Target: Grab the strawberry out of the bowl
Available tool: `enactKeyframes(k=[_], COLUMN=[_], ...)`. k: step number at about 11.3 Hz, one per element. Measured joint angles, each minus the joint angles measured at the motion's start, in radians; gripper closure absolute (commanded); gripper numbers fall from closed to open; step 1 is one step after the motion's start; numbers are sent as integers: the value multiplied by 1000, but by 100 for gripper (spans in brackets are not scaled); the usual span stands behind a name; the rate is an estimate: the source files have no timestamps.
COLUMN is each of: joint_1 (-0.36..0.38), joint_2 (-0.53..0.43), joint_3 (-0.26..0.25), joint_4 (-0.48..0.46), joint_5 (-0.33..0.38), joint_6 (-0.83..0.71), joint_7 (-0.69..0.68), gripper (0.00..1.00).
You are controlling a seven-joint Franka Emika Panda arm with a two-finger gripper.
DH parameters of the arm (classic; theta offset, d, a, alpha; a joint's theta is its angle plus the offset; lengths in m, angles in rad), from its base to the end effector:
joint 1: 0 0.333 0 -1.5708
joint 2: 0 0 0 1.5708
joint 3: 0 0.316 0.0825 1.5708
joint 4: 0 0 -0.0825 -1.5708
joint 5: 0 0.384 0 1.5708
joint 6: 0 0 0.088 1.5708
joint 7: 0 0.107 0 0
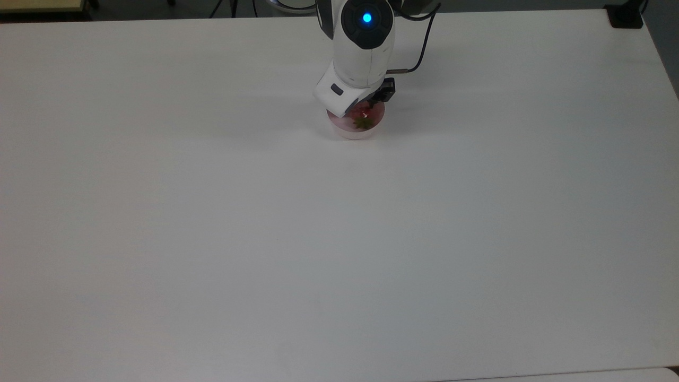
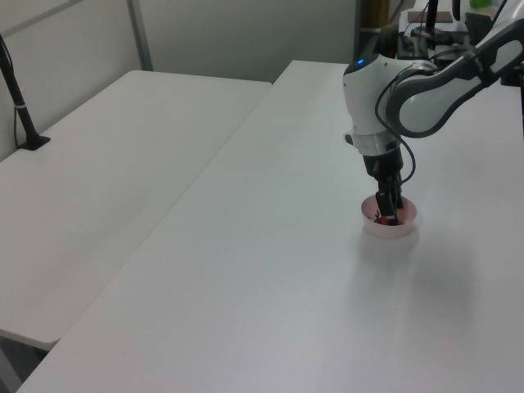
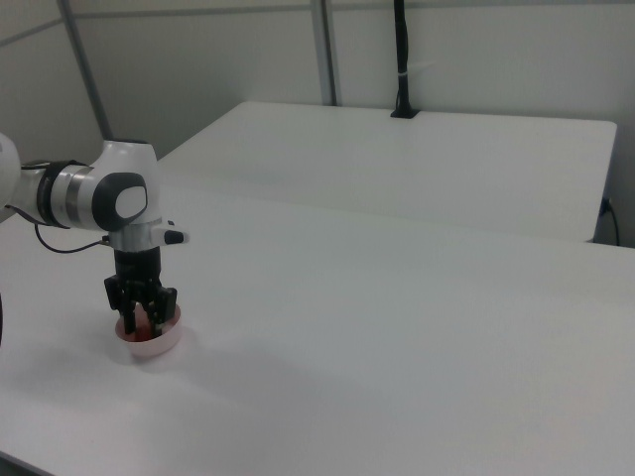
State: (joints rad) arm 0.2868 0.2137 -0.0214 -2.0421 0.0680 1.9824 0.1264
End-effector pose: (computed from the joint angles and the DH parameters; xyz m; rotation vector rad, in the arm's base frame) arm 0.5326 0.1494 0.3186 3.1065 0.1602 -0.4358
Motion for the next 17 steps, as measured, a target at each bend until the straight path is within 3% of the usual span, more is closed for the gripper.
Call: enactKeyframes(k=[4, 7, 12, 15, 17], joint_1=[5, 5, 5, 5, 3], joint_2=[17, 25, 24, 10, -17], joint_3=[14, 17, 18, 18, 18], joint_4=[-19, -19, -18, -16, 33], joint_5=[0, 0, 0, 0, 0], joint_6=[65, 100, 106, 70, -9], joint_7=[1, 1, 2, 1, 1], gripper=[42, 60, 79, 80, 80])
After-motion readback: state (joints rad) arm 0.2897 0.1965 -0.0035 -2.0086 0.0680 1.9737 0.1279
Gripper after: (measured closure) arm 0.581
